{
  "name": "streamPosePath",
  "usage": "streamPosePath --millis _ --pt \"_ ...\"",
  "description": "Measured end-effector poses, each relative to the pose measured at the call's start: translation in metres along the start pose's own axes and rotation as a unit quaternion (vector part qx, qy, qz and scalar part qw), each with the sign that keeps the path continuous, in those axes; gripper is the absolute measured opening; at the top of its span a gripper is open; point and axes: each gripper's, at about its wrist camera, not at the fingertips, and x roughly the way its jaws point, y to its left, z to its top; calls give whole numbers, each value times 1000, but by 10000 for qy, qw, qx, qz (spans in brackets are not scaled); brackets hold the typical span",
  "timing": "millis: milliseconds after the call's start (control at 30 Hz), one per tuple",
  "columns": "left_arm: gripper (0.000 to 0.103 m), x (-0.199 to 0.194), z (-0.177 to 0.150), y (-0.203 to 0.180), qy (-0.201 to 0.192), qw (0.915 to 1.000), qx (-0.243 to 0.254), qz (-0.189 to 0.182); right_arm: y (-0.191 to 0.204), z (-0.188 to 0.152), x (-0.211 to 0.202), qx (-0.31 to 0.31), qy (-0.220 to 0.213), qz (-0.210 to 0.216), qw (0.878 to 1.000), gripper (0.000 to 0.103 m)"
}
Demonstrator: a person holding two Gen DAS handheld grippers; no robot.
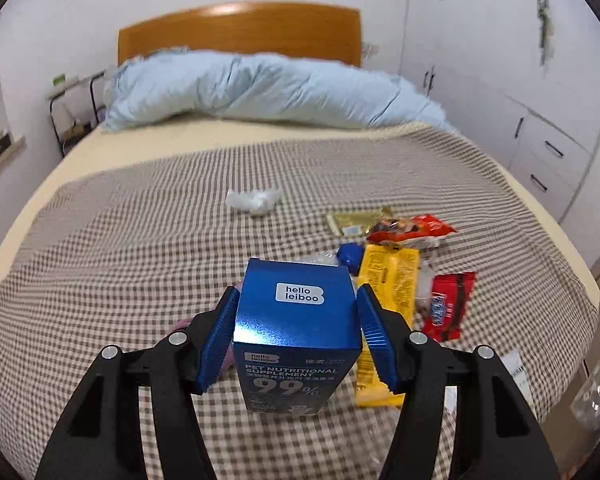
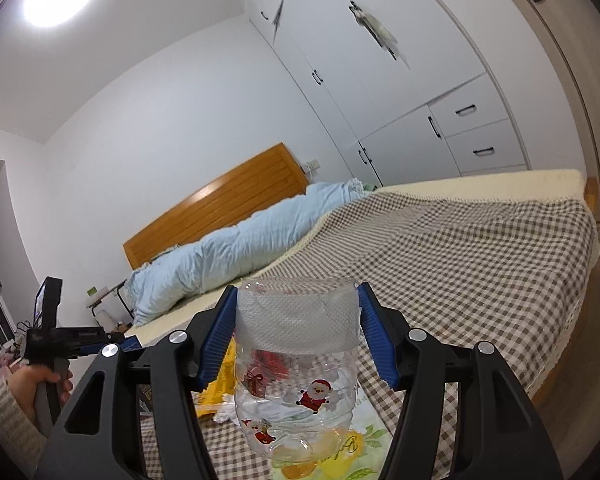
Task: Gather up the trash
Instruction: 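Lift the blue box off the bed with the left tool while the right tool holds the bottle, then carry the blue box and bottle down to the floor trash bag with both tools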
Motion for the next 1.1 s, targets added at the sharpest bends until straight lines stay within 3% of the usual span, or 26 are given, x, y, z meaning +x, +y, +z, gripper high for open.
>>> streamPosePath --millis 133,400,800,1100 --pt "58 -45 -13 -6 -334 9993 146 2 11 6 -16 -76 -62 275 9996 59" --pt "58 -119 -60 -21 -816 9949 229 -537 30 -5 -48 -373 234 693 9966 58" --pt "58 -175 -148 -29 -758 9849 160 -1550 44 -33 -98 -795 719 1047 9887 58" --pt "58 -198 -212 -29 -903 9763 -19 -1966 43 -67 -109 -1035 1305 1153 9793 58"
